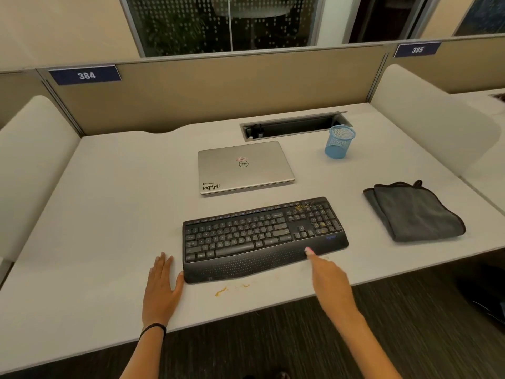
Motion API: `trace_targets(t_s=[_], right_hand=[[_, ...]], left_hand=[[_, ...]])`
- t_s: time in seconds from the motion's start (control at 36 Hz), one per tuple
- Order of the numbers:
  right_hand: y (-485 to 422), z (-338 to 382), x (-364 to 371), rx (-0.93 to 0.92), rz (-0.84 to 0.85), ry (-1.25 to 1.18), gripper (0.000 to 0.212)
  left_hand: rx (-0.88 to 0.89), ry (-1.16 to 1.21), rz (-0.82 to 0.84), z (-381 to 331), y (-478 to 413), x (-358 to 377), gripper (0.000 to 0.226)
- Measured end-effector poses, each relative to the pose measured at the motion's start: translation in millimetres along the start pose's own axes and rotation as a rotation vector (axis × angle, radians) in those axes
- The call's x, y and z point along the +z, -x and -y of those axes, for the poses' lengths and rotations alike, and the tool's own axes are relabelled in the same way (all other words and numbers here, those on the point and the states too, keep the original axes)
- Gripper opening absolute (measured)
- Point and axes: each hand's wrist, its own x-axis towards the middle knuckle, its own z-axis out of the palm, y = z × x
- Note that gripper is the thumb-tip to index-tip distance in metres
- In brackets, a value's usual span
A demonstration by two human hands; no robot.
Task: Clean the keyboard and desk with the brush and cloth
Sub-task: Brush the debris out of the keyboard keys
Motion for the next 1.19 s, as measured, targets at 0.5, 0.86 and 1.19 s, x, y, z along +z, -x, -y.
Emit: trace_targets(t_s=[0.5,0.86,1.19], right_hand=[[-19.4,10.2,-4.6,-0.016,-0.074,-0.056,0.037],[5.2,60.5,24.5,-0.355,0.129,-0.030,0.039],[-11.4,36.9,5.4,-0.318,0.043,-0.148,0.048]], left_hand=[[0.001,0.012,-0.006,0.7,0.4,0.4,0.063],[0.011,0.009,-0.012,2.1,-0.9,1.6,0.061],[0.010,-0.003,-0.010,3.9,-1.4,2.4,0.062]])
